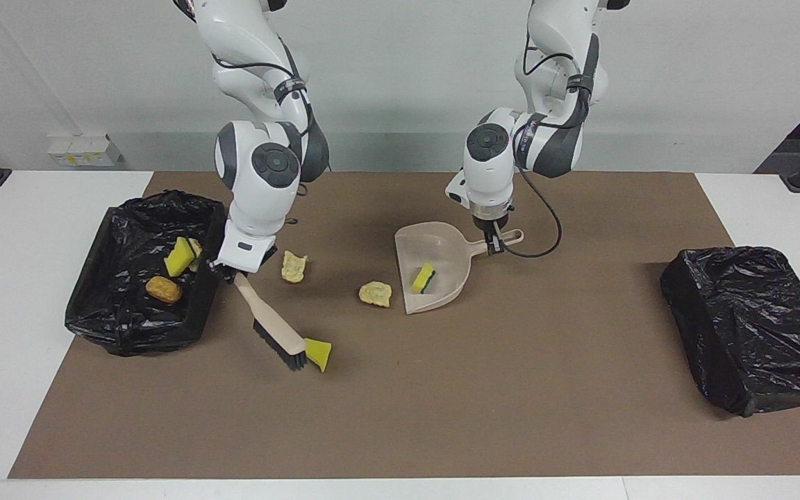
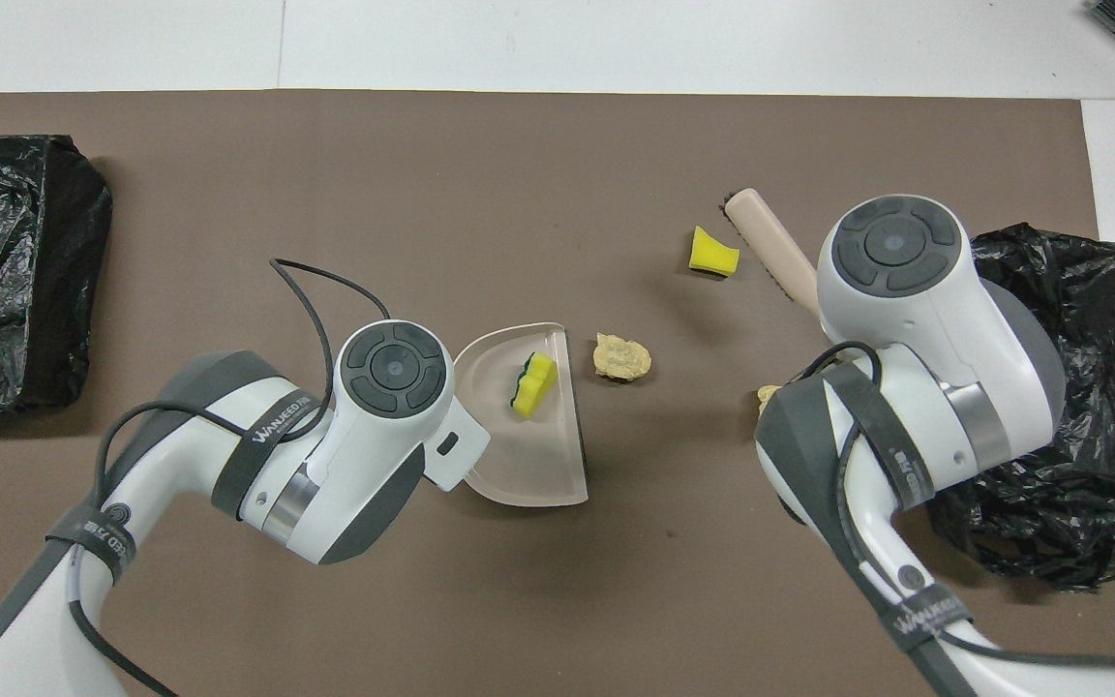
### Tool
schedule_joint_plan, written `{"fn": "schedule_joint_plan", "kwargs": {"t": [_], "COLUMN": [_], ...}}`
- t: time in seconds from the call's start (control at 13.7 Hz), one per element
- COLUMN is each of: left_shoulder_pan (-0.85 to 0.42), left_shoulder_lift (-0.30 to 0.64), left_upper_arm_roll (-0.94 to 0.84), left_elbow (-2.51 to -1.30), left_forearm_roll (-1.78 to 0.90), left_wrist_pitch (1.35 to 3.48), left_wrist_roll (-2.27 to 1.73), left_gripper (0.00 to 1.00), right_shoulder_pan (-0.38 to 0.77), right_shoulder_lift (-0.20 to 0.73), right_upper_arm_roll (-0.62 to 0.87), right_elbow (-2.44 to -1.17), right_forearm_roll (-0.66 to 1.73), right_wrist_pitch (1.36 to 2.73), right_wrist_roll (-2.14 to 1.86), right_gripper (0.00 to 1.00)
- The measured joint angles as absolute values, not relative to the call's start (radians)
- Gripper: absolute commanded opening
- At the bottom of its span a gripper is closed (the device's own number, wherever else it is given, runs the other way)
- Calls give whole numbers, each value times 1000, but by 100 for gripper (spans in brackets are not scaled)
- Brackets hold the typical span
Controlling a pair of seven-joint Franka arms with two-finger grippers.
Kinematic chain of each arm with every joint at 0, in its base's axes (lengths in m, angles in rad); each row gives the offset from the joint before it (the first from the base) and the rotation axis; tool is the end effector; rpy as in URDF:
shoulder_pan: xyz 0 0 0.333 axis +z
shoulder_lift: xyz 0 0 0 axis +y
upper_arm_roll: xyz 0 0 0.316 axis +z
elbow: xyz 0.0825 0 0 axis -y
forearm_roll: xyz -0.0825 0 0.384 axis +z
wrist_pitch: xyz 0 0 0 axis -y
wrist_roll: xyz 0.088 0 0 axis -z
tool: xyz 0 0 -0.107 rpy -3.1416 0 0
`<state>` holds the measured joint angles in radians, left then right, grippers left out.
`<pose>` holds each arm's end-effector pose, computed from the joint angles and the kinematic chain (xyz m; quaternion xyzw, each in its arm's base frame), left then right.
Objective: Sweep and dump trash in bin
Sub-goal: 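Move the brush with the right gripper behind the paper pieces, then sweep the paper pieces into the held dustpan with the right gripper's brush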
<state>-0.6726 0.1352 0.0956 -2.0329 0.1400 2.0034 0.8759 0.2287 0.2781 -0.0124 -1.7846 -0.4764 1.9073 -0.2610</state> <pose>0.4716 -0.2980 0.3682 -0.7201 0.6857 0.0911 0.0544 0.6103 0.1008 0.3934 0.9185 0.3213 -0.0804 0.2159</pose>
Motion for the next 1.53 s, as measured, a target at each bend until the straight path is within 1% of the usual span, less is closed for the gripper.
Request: {"fn": "schedule_joint_plan", "kwargs": {"t": [0.15,0.37,0.51,0.66,0.88,1.17,1.39,1.53], "left_shoulder_pan": [-673,-673,-673,-673,-673,-680,-697,-702], "left_shoulder_lift": [135,135,135,135,135,134,133,133], "left_upper_arm_roll": [95,95,95,95,95,90,89,88], "left_elbow": [-2033,-2033,-2033,-2033,-2033,-2033,-2033,-2033], "left_forearm_roll": [140,140,140,140,140,140,140,140], "left_wrist_pitch": [2003,2003,2003,2002,2002,2002,2005,2006], "left_wrist_roll": [872,872,871,871,870,867,856,853], "left_gripper": [0,0,0,0,0,0,0,0], "right_shoulder_pan": [234,244,269,322,378,388,423,408], "right_shoulder_lift": [292,288,282,259,204,146,119,93], "right_upper_arm_roll": [-5,1,4,5,6,5,7,3], "right_elbow": [-1793,-1843,-1859,-1871,-1942,-2043,-2051,-2045], "right_forearm_roll": [-477,-450,-385,-315,-247,-49,-20,-19], "right_wrist_pitch": [1902,1886,1835,1771,1754,1764,1762,1763], "right_wrist_roll": [-261,-262,-262,-236,-180,-162,-103,-89], "right_gripper": [0,0,0,0,0,0,0,0]}}
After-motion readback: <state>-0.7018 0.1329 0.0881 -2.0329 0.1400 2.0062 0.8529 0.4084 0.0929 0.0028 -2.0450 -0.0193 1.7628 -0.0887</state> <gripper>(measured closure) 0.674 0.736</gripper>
